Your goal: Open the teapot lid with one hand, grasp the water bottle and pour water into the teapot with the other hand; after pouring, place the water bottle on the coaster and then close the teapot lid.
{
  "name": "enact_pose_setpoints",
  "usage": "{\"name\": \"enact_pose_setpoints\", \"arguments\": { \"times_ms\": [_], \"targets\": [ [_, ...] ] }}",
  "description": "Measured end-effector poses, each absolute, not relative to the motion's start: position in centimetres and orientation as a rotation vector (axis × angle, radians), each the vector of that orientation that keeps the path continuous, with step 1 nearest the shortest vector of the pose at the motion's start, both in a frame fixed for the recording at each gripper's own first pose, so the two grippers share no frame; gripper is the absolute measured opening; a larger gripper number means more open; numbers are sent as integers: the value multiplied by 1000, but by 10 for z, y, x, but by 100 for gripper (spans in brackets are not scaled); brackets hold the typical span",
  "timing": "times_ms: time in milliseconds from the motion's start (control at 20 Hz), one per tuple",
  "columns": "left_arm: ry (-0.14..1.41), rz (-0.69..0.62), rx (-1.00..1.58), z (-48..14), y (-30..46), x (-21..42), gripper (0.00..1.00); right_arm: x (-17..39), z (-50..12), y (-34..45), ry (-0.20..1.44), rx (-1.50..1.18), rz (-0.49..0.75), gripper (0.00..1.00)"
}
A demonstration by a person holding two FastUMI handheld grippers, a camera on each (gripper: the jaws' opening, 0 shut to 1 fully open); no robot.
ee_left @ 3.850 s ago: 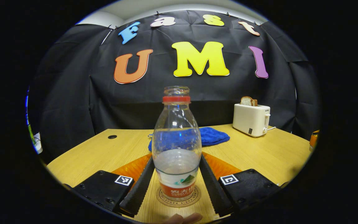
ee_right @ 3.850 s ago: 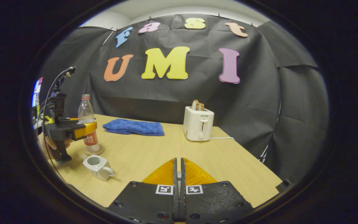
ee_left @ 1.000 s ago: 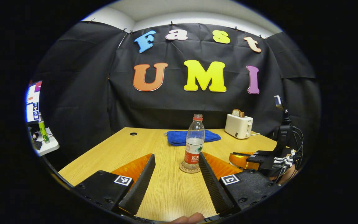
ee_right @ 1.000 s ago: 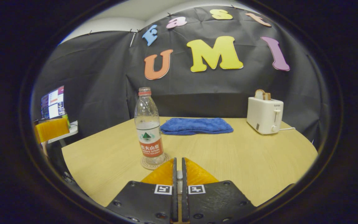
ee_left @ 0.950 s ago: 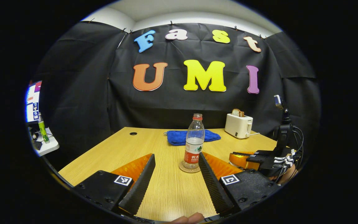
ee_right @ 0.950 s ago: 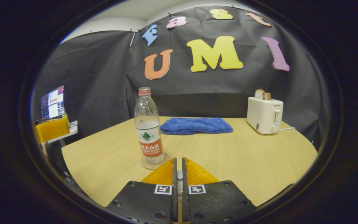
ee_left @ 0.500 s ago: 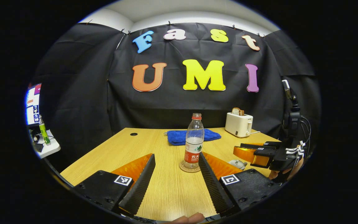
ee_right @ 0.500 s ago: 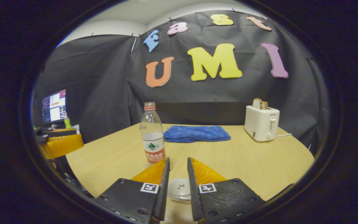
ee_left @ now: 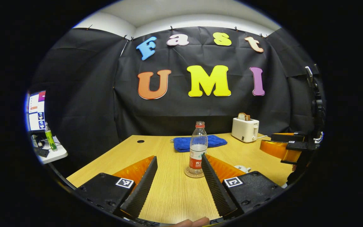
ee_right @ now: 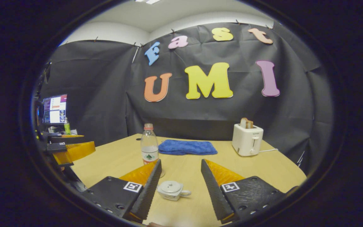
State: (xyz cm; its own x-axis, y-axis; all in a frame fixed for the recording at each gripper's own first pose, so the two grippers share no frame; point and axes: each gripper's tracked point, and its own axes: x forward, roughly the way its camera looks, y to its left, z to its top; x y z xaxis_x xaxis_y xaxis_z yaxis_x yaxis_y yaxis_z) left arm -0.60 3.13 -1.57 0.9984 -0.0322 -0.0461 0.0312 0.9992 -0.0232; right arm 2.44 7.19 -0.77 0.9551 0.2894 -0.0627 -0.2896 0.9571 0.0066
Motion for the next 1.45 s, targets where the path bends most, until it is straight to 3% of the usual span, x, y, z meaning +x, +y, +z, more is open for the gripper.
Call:
{"name": "enact_pose_setpoints", "arguments": {
  "times_ms": [200,350,500,750,1450],
  "targets": [
    [59,-48,-16,-20,14,-7,88,12,-9,46,45,-11,235,95],
    [36,-60,-30,-13,4,-9,90,7,-19,26,67,0,199,97],
    [43,-45,-48,-17,1,-9,97,4,-26,10,58,4,183,96],
    [51,26,-25,-22,13,-5,97,10,-31,-4,75,13,167,97],
    [35,39,-45,-19,24,-7,97,1,-14,-21,35,-2,134,96]
  ]
}}
